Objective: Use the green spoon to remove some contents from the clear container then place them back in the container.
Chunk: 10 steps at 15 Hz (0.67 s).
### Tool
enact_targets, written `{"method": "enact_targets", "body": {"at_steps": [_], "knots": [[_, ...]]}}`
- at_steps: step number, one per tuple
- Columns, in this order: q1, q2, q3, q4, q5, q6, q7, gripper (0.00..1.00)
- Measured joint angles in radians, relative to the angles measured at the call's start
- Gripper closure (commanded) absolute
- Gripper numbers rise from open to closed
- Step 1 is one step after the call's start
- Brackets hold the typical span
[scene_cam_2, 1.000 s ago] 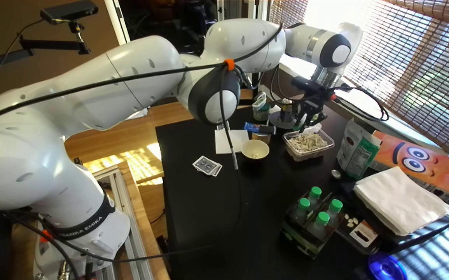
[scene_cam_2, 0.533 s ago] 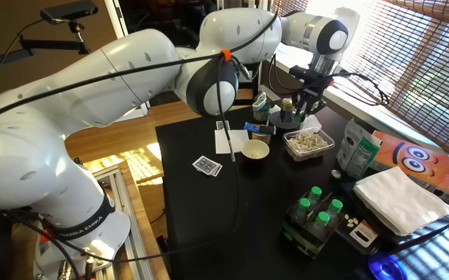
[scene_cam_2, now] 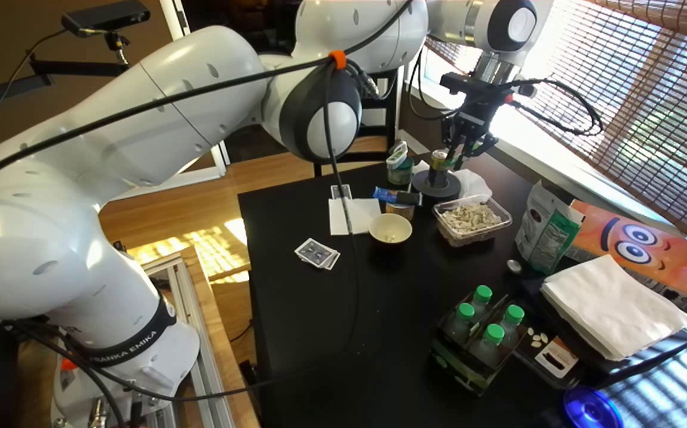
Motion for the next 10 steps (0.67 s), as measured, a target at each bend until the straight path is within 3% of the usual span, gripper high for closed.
{"method": "enact_targets", "body": {"at_steps": [5,6,10], "knots": [[-0.001,-0.021,0.0,0.0,0.0,-0.011,0.011,0.94],[-0.002,-0.023,0.0,0.0,0.0,-0.011,0.011,0.75],[-0.002,-0.022,0.0,-0.001,0.0,-0.01,0.011,0.75]]}}
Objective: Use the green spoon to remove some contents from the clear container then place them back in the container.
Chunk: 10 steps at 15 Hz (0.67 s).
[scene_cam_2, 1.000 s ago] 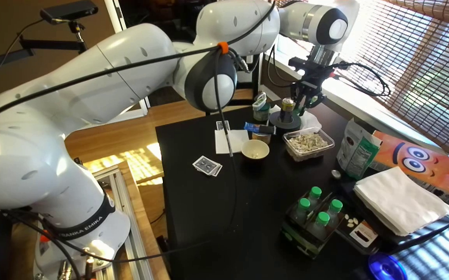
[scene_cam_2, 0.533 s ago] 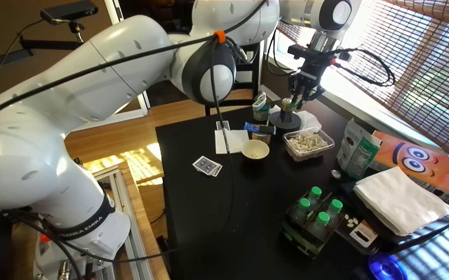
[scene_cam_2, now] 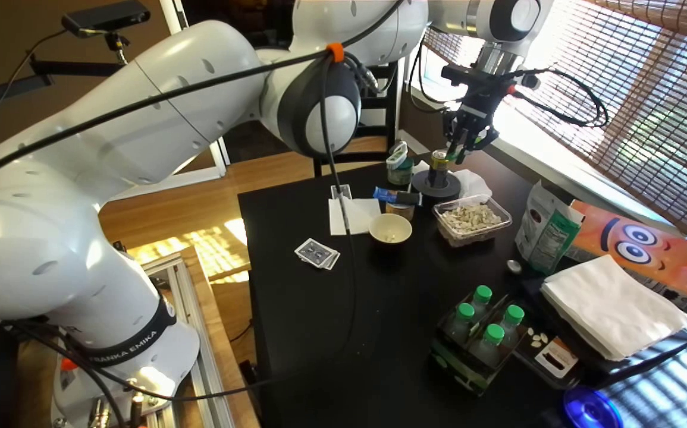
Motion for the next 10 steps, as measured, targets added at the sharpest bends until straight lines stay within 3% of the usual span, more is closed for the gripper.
{"method": "enact_targets", "body": {"at_steps": [3,4,10], "knots": [[0.0,0.0,0.0,0.0,0.0,0.0,0.0,0.75],[0.0,0.0,0.0,0.0,0.0,0.0,0.0,0.94],[0.014,0.001,0.0,-0.007,-0.008,-0.001,-0.055,0.94]]}}
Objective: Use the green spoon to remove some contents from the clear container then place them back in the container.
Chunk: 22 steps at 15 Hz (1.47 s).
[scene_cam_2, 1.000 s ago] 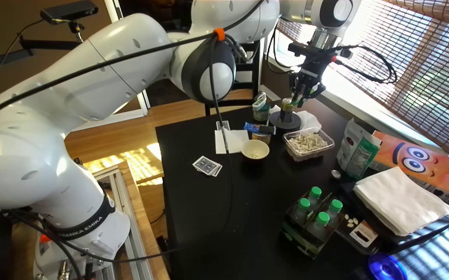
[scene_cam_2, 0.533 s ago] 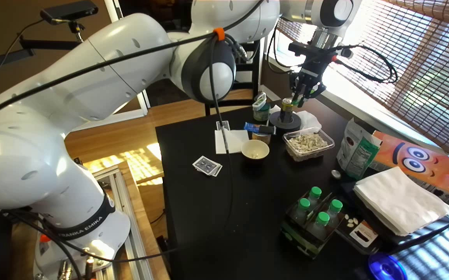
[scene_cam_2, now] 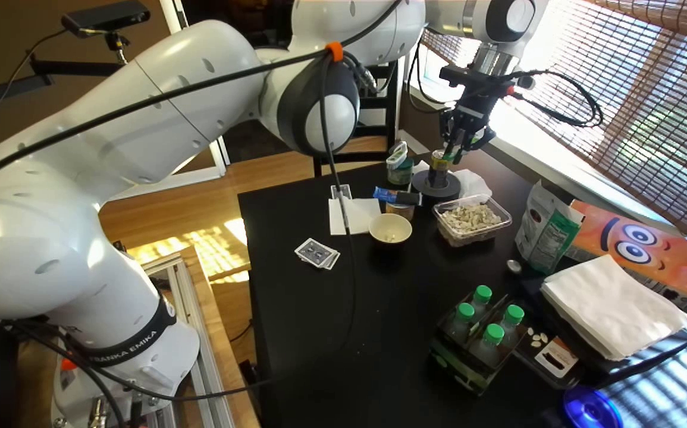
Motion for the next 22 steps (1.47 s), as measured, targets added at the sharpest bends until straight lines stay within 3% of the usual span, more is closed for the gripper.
{"method": "enact_targets", "body": {"at_steps": [5,16,22], "knots": [[0.045,0.003,0.014,0.0,0.001,0.029,-0.057,0.94],[0.016,0.072,0.026,0.0,0.067,0.229,0.287,0.94],[-0.008,0.099,0.014,0.0,0.068,0.237,0.352,0.94]]}}
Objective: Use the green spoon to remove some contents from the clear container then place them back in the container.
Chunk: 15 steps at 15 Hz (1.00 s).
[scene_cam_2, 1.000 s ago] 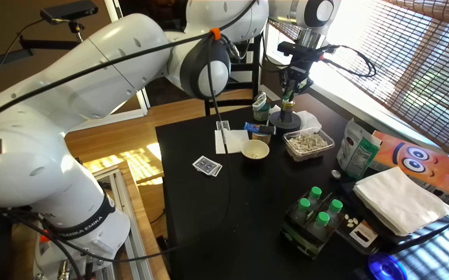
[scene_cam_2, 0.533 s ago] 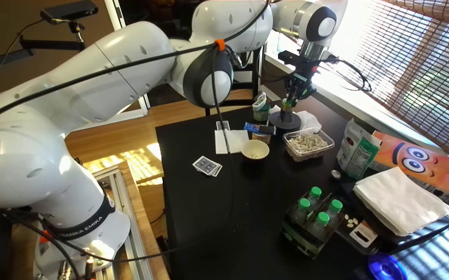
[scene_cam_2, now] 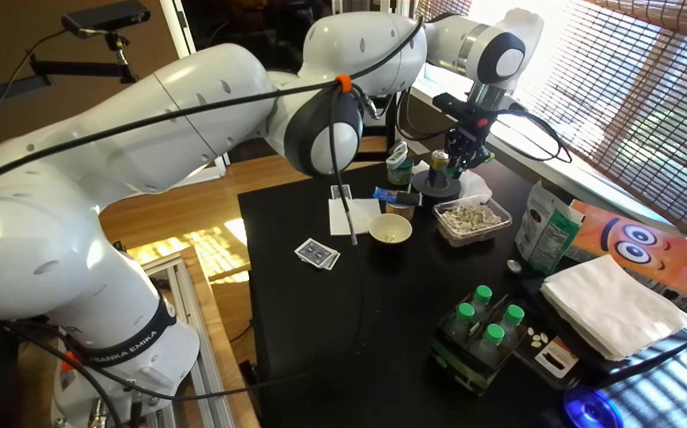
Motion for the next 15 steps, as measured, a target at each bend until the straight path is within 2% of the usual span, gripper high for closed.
{"method": "enact_targets", "body": {"at_steps": [3,4,10,11,15], "knots": [[-0.005,0.009,-0.003,0.0,0.0,-0.001,-0.001,0.94],[-0.006,0.012,-0.003,0.0,0.0,-0.001,-0.001,0.75],[-0.011,0.019,-0.003,0.0,0.0,-0.001,-0.001,0.75],[-0.011,0.019,-0.003,0.0,0.0,-0.001,-0.001,0.94],[-0.008,0.016,-0.004,0.006,-0.002,-0.001,-0.003,0.94]]}}
